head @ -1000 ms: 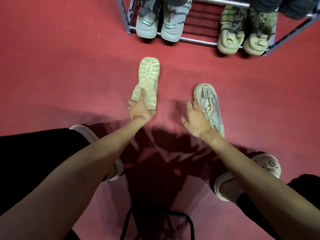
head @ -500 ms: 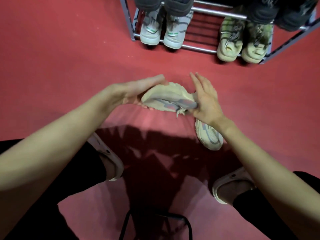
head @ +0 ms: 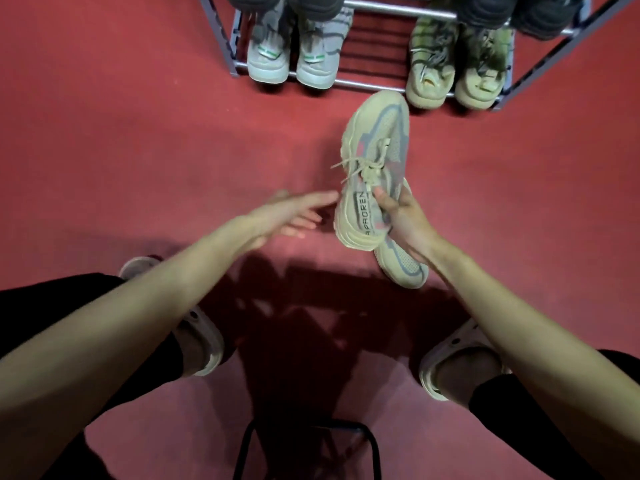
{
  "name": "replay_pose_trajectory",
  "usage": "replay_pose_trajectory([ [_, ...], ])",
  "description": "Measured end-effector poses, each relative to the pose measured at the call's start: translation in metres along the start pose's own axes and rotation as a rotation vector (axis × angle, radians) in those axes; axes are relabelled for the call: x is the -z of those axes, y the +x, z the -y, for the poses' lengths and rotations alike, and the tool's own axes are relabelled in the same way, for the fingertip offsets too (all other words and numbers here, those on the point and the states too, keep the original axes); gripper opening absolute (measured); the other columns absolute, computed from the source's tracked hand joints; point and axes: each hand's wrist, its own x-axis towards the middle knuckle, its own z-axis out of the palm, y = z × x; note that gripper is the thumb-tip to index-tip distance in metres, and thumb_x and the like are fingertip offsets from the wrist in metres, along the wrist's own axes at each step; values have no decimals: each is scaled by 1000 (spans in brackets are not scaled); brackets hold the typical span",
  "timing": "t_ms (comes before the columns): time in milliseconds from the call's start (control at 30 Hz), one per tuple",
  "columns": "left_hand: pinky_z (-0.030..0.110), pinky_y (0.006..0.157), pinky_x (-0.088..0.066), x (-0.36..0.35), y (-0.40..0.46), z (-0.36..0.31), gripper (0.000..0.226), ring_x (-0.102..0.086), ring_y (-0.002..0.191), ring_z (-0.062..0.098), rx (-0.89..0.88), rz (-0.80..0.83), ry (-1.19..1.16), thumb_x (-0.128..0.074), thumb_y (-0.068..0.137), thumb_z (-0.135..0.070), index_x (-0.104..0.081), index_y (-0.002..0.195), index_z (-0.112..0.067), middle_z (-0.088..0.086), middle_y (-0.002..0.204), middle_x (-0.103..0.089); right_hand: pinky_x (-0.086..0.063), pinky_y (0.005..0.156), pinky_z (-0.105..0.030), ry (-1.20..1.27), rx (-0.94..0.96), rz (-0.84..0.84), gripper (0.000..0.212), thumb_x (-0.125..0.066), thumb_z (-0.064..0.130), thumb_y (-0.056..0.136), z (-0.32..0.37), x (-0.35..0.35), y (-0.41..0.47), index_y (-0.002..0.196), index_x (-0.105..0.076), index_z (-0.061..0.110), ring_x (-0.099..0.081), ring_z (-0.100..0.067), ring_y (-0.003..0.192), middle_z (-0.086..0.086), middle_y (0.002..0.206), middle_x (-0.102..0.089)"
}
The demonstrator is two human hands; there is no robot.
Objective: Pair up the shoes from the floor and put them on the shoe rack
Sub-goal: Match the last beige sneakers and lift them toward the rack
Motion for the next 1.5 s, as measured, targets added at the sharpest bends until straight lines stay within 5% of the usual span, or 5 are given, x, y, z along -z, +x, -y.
replay_pose_trajectory([
  [400,29,82,-59,-25,-5,23,15,-71,86,18,-29,16,-396,-66,81,2,-68,93,-7,2,80,-77,-27,94,-1,-338,74,-45,57,-23,48,99,-6,-2,-5,141,-36,12,-39,5,117,12,130,-43],
  [533,28,81,-59,-11,2,36,28,-69,91,23,42,-44,-378,-64,81,3,-65,108,2,11,94,-73,-31,104,-34,-911,59,-362,59,-54,39,88,-40,27,24,129,-39,-1,-41,-35,124,-20,130,-48],
  [867,23,68,-61,1,10,46,26,-68,84,19,82,-79,-480,-60,81,3,-64,107,1,11,93,-71,-30,107,-45,-1051,-137,-489,114,-84,39,58,-66,14,45,142,-20,-2,-36,-33,131,-15,139,-40],
  [1233,25,76,-53,9,10,51,15,-64,75,15,108,-141,-474,-55,81,0,-66,86,-10,-2,63,-73,-25,112,-43,-1984,960,326,48,-50,4,76,-44,55,50,121,-61,17,-55,-30,125,-8,122,-65],
  [1500,15,53,-53,6,7,57,16,-65,65,10,132,-118,-417,-54,82,1,-64,88,-11,-4,60,-72,-34,110,-44,-1659,503,144,67,-63,2,72,-57,38,20,137,-46,13,-31,-33,142,-14,154,-31],
])
